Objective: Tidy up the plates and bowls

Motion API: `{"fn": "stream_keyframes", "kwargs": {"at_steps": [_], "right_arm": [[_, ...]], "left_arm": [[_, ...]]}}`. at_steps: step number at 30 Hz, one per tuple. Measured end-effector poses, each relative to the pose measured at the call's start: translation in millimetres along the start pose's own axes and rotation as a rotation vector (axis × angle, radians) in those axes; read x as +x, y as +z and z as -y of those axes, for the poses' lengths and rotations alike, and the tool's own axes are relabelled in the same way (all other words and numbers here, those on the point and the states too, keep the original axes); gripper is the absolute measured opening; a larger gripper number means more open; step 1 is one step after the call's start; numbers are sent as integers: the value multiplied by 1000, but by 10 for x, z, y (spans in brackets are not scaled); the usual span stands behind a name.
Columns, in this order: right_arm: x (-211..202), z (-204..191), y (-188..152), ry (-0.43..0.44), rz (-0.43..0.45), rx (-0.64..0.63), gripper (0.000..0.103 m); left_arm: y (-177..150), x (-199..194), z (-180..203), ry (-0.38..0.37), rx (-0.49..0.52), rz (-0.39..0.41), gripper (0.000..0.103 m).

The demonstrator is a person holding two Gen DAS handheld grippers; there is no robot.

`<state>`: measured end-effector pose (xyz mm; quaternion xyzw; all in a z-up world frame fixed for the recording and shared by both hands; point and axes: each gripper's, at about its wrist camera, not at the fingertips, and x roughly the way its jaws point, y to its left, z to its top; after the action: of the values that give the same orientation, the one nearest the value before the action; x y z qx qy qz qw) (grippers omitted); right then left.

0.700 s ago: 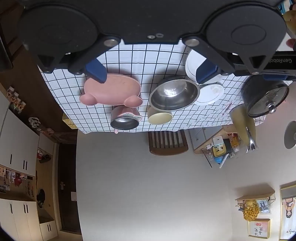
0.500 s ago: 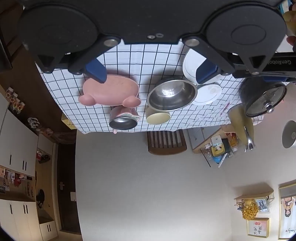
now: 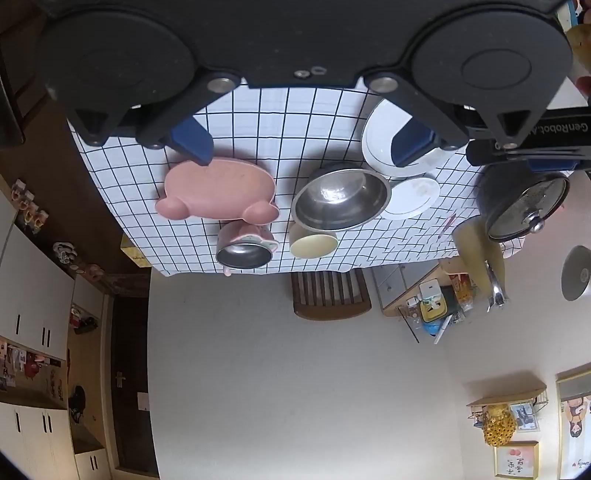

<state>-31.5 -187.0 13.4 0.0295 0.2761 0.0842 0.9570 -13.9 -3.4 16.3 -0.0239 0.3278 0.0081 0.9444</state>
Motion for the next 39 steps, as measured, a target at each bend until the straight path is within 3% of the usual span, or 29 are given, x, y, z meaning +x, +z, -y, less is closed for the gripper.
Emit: {"fn": "stream_keyframes", "kwargs": {"at_steps": [26, 39], "right_arm": [[-150, -41, 90, 47, 46, -7, 101], [-154, -87, 81, 71, 33, -13, 101]], "left_arm": [[21, -157, -44, -49, -12, 25, 89], [-6, -202, -73, -29, -28, 21, 89]]}}
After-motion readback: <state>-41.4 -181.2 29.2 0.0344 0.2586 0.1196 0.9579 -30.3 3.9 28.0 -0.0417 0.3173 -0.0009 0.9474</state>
